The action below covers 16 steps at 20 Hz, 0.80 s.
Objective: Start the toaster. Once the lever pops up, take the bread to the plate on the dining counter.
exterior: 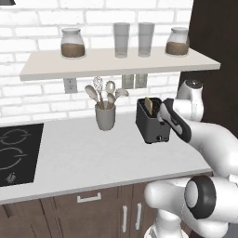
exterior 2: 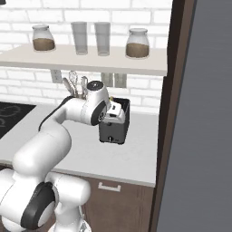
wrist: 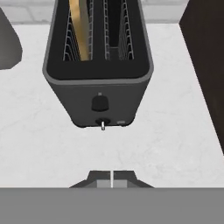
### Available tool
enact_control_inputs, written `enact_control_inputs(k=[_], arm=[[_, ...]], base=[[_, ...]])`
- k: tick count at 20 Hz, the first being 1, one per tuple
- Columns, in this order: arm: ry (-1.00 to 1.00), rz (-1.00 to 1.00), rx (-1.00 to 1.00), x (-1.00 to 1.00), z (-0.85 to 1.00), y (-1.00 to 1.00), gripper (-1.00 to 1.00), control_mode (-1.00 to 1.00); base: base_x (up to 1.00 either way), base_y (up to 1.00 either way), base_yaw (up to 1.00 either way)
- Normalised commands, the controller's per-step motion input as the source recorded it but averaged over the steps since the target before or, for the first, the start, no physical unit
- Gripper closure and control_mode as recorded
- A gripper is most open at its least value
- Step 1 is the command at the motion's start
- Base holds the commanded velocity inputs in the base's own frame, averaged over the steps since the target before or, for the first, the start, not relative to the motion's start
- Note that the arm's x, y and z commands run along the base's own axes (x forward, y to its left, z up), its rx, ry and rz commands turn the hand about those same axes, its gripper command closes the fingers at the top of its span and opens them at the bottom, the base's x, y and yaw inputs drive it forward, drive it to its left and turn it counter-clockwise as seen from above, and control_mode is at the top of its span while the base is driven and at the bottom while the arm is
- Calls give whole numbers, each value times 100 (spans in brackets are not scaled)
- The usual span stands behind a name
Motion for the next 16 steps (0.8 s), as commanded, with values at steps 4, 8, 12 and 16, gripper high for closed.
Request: enact_control_inputs(k=[4, 8, 12, 16], arm=[[0, 0, 0, 0, -4, 12, 100, -100], [0, 0, 0, 7, -15, 6, 100, -100], [0, 0, 0, 23, -21, 16, 100, -100], [0, 0, 0, 26, -19, 11, 100, -100]], base=[[0, 0, 0], [0, 0, 0], [0, 0, 0], [0, 0, 0]])
